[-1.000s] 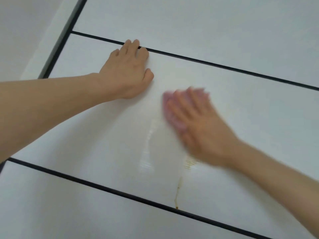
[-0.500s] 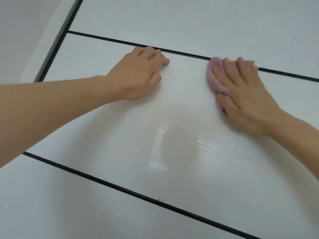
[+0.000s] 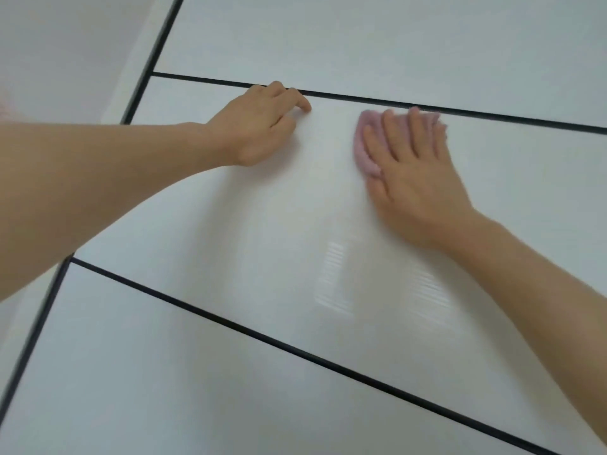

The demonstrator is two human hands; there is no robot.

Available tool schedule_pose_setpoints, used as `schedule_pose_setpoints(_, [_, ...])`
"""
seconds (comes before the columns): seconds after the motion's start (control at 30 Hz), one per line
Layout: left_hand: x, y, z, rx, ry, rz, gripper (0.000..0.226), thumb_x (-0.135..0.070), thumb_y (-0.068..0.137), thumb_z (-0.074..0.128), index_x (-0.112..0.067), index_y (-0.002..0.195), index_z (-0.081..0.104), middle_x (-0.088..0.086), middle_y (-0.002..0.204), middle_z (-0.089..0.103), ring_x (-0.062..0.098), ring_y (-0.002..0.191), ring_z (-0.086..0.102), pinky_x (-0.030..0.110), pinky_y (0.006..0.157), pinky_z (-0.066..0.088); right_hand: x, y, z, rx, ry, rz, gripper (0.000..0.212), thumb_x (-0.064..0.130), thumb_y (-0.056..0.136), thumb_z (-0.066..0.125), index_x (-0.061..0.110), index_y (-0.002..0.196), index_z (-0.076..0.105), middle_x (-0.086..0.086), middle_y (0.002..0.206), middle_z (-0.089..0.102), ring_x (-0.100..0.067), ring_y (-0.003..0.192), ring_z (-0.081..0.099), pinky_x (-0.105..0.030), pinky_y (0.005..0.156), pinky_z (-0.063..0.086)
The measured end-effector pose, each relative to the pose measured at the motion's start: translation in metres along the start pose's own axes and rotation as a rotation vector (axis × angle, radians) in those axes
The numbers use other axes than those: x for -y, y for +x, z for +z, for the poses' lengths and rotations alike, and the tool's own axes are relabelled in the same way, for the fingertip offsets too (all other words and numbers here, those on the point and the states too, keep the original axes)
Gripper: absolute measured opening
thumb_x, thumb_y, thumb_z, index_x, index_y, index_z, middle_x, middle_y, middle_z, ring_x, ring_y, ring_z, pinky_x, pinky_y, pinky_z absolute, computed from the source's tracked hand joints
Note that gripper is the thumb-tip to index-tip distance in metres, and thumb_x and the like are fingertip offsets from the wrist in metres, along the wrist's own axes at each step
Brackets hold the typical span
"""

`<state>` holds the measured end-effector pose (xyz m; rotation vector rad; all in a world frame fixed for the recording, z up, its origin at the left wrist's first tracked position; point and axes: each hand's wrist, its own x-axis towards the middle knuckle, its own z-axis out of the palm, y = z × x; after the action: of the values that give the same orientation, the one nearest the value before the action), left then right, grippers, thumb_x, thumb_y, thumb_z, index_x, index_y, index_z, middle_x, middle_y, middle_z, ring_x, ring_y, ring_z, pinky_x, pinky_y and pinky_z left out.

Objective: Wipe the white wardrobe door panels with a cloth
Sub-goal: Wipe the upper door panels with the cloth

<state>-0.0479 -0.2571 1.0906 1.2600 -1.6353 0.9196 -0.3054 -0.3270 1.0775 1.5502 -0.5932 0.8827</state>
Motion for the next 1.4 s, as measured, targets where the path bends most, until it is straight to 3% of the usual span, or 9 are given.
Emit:
schedule_pose_setpoints(0.13, [0.011,-0.003,-0.006,0.0,-0.071,-0.011,0.062,-0.037,0.089,0.02,-0.026,0.146,0.043,-0.003,0.146,0.049,0.023,0.135,0.04,0.038,0.111,0.031,0.105,-0.09,-0.006,0.211,0.185,-0.616,0.045,0.025,0.099,0.053,0.014,0.143,0.057,-0.011,0.148,0.052,-0.036,0.142,0.039,-0.046,0.123,0.017])
schedule_pose_setpoints(0.27, [0.024,-0.003,-0.011,0.032,-0.042,0.056,0.067,-0.039,0.088,0.019,-0.027,0.149,0.044,-0.009,0.155,0.042,0.015,0.143,0.033,0.036,0.119,0.026,0.081,-0.056,0.009,0.276,0.19,-0.836,0.056,0.031,0.101,0.041,0.014,0.154,0.044,-0.009,0.162,0.038,-0.033,0.153,0.026,-0.047,0.128,0.003])
schedule_pose_setpoints(0.5, [0.037,0.008,-0.015,0.034,-0.481,-0.072,0.047,-0.047,0.107,0.02,-0.033,0.138,0.053,-0.016,0.137,0.058,0.008,0.131,0.047,0.032,0.114,0.033,0.045,0.076,0.013,0.018,0.034,0.154,0.075,0.039,0.093,0.015,0.008,0.16,0.028,-0.019,0.165,0.027,-0.048,0.151,0.02,-0.062,0.123,0.01])
schedule_pose_setpoints(0.63, [0.034,0.002,-0.017,0.024,-0.442,-0.045,0.049,-0.045,0.108,0.018,-0.029,0.137,0.055,-0.01,0.138,0.057,0.014,0.131,0.047,0.032,0.112,0.034,0.179,-0.009,0.024,0.031,0.219,-0.421,0.057,0.027,0.094,0.044,0.011,0.148,0.051,-0.012,0.155,0.046,-0.041,0.146,0.034,-0.059,0.122,0.017])
schedule_pose_setpoints(0.77, [0.033,0.001,-0.016,0.082,-0.233,0.044,0.046,-0.042,0.109,0.025,-0.032,0.151,0.04,-0.008,0.154,0.042,0.016,0.143,0.033,0.034,0.117,0.027,0.161,-0.062,0.009,0.247,0.248,-0.718,0.059,0.027,0.095,0.043,0.016,0.153,0.047,-0.006,0.161,0.039,-0.033,0.153,0.025,-0.052,0.126,0.012])
schedule_pose_setpoints(0.97, [0.001,0.005,-0.005,0.124,0.026,-0.007,0.052,-0.042,0.102,0.042,-0.035,0.152,0.032,0.008,0.15,0.032,0.029,0.138,0.031,0.042,0.107,0.037,-0.061,-0.017,-0.025,0.116,-0.055,0.169,0.068,0.034,0.097,0.021,0.017,0.161,0.005,-0.019,0.162,0.026,-0.048,0.143,0.025,-0.064,0.118,0.019])
schedule_pose_setpoints(1.07, [-0.037,0.006,0.008,-0.01,-0.124,-0.045,0.048,-0.038,0.101,0.044,-0.028,0.148,0.041,0.008,0.151,0.033,0.028,0.139,0.031,0.04,0.104,0.037,-0.065,-0.02,-0.032,0.089,-0.041,0.524,0.074,0.038,0.095,0.014,0.009,0.163,0.008,-0.02,0.164,0.018,-0.049,0.147,0.018,-0.065,0.118,0.014])
schedule_pose_setpoints(1.27, [-0.116,0.022,0.032,-0.053,-0.105,0.245,0.048,-0.03,0.105,0.039,-0.028,0.152,0.037,0.003,0.162,0.027,0.025,0.149,0.023,0.041,0.116,0.027,0.056,-0.148,-0.03,0.365,0.128,-0.644,0.062,0.035,0.1,0.042,0.022,0.16,0.032,-0.003,0.169,0.021,-0.03,0.158,0.004,-0.055,0.127,0.004])
schedule_pose_setpoints(1.4, [-0.149,0.031,0.049,0.065,0.141,0.276,0.056,-0.035,0.107,0.026,-0.033,0.16,0.011,0.005,0.168,0.004,0.035,0.154,0.003,0.05,0.122,0.015,-0.038,-0.122,-0.037,0.285,-0.048,-0.406,0.063,0.036,0.102,0.027,0.021,0.163,0.019,-0.007,0.171,0.013,-0.032,0.158,0.005,-0.053,0.127,0.005])
